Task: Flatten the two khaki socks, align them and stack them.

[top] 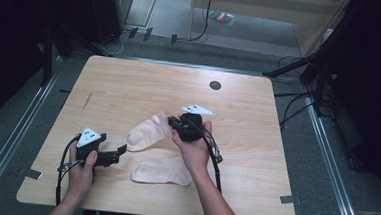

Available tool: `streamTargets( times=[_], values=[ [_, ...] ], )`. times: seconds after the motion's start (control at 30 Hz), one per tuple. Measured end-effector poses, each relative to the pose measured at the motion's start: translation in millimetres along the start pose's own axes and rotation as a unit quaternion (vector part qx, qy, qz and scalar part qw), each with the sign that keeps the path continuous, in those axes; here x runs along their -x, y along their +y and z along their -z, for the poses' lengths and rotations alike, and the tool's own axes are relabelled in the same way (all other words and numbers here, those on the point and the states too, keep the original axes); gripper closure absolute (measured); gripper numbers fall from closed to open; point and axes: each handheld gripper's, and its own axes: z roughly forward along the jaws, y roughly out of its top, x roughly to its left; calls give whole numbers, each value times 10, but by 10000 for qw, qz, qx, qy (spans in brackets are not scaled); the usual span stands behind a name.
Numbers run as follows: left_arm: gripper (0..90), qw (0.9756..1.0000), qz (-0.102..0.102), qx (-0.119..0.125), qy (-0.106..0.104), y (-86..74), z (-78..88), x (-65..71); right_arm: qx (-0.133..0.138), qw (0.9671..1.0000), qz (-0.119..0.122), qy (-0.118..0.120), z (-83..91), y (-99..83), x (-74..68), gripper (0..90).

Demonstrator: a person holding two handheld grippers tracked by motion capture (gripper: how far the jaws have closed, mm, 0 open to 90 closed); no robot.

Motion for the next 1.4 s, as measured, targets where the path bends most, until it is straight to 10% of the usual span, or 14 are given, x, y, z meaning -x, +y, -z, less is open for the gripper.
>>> streamTargets(
  times=[0.33,0.53,0.73,1.07,1.4],
  values=[
    [203,9978,-24,-201,635,36,-83,48,-483,9943,-137,-940,53,-423,691,754],
    [249,9991,169,-128,355,137,-126,83,-224,9956,-154,-893,167,-405,738,680],
    [549,9995,39,-311,89,332,-379,285,-187,9966,-58,-796,81,-409,697,643],
    [569,9969,-125,-730,-254,356,-616,461,-218,9972,158,-701,-19,-461,665,592],
    [806,9945,-562,-853,-244,328,-656,514,-446,9944,525,-800,-23,-542,567,874]
  ],
)
